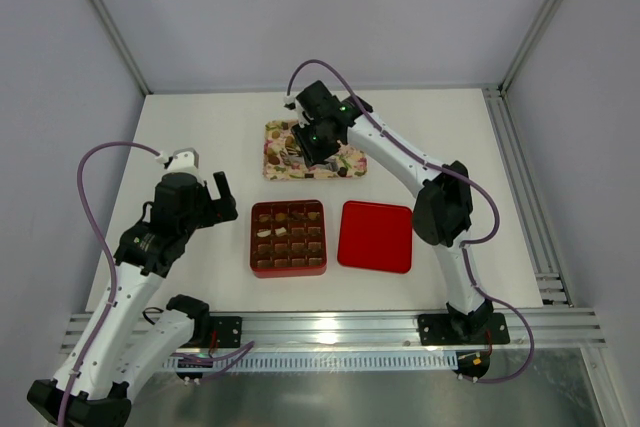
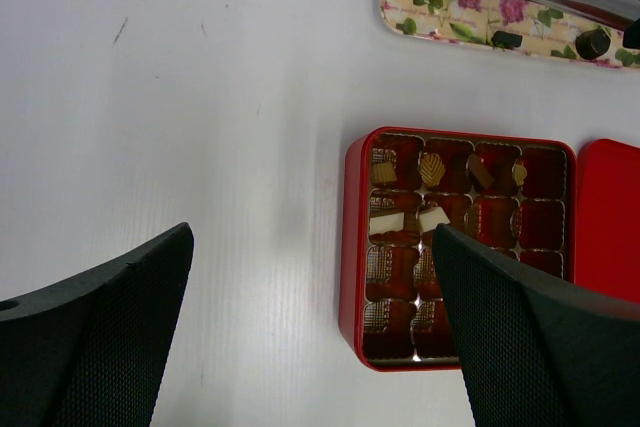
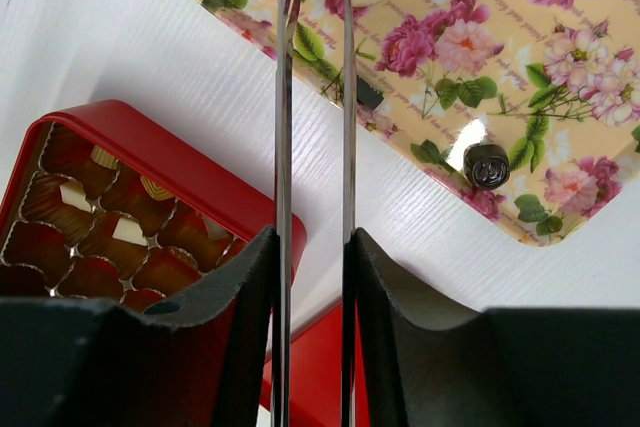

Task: Pack the chocolate

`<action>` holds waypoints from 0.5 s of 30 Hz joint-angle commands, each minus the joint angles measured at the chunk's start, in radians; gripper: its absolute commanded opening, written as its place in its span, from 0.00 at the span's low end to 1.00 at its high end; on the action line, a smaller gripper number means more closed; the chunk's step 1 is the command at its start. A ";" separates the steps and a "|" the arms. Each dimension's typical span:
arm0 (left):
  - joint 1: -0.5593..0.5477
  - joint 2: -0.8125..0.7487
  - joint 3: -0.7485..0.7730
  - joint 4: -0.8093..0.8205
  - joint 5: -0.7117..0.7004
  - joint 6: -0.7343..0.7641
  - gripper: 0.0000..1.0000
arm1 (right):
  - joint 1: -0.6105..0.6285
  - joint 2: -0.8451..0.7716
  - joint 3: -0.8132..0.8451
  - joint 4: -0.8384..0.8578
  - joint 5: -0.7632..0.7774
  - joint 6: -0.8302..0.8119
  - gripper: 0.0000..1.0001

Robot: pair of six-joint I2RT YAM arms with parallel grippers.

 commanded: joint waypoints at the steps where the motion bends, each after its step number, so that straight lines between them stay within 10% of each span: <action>1: 0.002 -0.008 0.008 0.018 -0.014 -0.008 1.00 | -0.002 -0.061 0.052 -0.011 -0.017 0.008 0.39; 15: 0.002 -0.007 0.008 0.018 -0.016 -0.007 1.00 | 0.001 -0.036 0.064 -0.028 -0.021 0.008 0.43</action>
